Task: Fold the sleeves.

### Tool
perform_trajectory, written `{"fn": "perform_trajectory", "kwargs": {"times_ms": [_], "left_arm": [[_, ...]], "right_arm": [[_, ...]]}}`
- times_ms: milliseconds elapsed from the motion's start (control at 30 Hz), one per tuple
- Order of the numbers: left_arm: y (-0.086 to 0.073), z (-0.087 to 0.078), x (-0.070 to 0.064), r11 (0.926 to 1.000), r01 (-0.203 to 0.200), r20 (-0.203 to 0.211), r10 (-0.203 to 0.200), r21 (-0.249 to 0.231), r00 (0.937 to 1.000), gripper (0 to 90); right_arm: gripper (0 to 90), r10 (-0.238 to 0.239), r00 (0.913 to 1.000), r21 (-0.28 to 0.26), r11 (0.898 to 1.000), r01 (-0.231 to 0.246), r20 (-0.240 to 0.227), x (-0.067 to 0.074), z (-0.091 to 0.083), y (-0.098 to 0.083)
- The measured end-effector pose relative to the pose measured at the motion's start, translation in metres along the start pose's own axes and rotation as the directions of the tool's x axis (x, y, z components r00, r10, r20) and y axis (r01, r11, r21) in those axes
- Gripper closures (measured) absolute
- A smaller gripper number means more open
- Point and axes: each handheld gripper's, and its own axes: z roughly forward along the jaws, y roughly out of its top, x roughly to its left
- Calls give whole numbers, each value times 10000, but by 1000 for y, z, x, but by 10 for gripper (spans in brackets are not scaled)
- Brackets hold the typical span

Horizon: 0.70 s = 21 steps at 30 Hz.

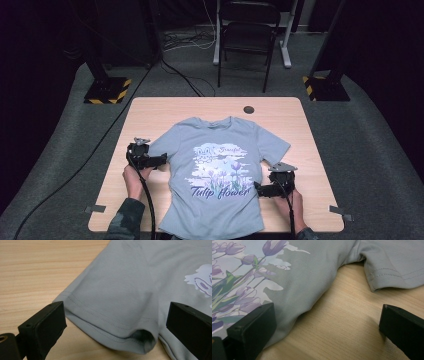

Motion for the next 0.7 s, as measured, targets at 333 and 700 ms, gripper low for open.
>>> {"fn": "perform_trajectory", "kwargs": {"times_ms": [333,700], "left_arm": [[8,6,7,9999,92,-54,-92,141,9999,20],[17,16,22,9978,465,-173,-457,472,9988,65]], "right_arm": [[0,5,10000,-2,10000,-5,-1,0,0,0],[0,-2,10000,-3,10000,2,-8,0,0,0]]}}
